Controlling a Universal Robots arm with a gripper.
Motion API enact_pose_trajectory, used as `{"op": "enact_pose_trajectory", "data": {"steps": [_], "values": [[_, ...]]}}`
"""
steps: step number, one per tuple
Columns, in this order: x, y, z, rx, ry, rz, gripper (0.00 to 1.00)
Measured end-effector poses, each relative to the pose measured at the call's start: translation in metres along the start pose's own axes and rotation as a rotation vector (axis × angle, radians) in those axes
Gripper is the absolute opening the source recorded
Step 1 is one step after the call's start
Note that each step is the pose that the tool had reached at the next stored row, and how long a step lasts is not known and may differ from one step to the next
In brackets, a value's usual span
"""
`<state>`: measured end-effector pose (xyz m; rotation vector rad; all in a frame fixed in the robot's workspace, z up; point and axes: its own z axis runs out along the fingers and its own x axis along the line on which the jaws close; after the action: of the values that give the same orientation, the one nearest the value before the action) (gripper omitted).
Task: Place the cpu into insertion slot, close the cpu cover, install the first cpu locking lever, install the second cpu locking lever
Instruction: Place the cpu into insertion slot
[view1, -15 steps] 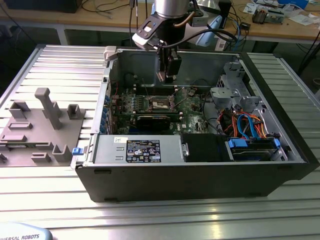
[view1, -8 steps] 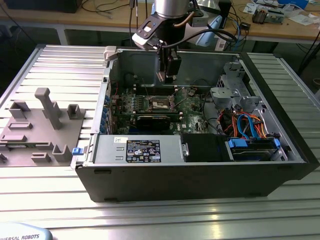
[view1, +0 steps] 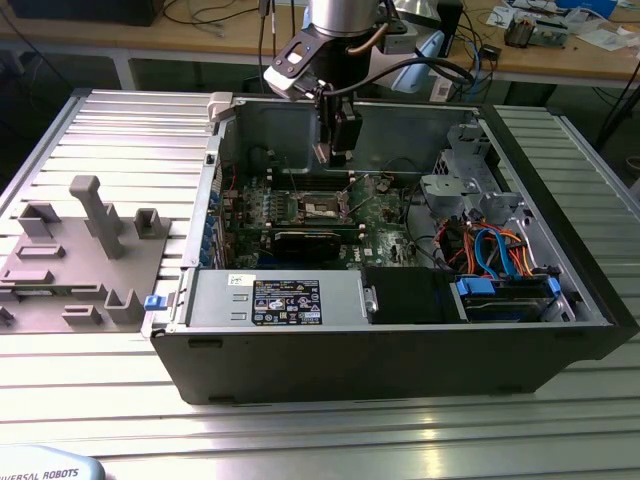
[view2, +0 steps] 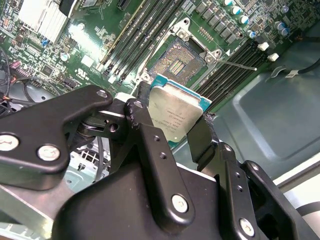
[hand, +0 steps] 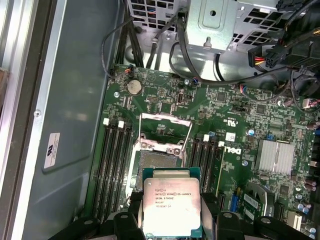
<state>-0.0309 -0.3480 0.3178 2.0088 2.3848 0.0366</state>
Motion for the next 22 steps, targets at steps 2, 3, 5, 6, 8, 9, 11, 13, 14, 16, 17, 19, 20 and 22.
{"op": "enact_pose_trajectory", "data": {"steps": [2, 3, 5, 6, 8, 9, 11, 13, 14, 16, 17, 19, 20, 22], "values": [[0.0, 0.0, 0.0, 0.0, -0.0001, 0.002, 0.54], [0.0, 0.0, 0.0001, 0.0, -0.0002, 0.003, 0.54], [0.0, 0.0, 0.0001, 0.0, -0.0002, 0.005, 0.54], [0.0, 0.0, 0.0002, 0.0, -0.0002, 0.006, 0.54], [0.0, 0.0, 0.0002, 0.0, -0.0003, 0.008, 0.54], [0.0, 0.0, 0.0002, 0.0, -0.0003, 0.008, 0.54], [0.0, 0.0, 0.0003, 0.0, -0.0004, 0.009, 0.54], [0.0, 0.0, 0.0003, 0.0, -0.0004, 0.011, 0.54], [0.0, 0.0, 0.0004, 0.0, -0.0004, 0.011, 0.54], [0.0, 0.0, 0.0004, 0.0, -0.0005, 0.013, 0.54], [0.0, 0.0, 0.0004, 0.0, -0.0005, 0.013, 0.54], [0.0, 0.0, 0.0005, 0.0001, -0.0005, 0.015, 0.54], [0.0, 0.0, 0.0005, 0.0, -0.0006, 0.016, 0.54], [0.0, 0.0, 0.0005, 0.0001, -0.0006, 0.017, 0.54]]}}
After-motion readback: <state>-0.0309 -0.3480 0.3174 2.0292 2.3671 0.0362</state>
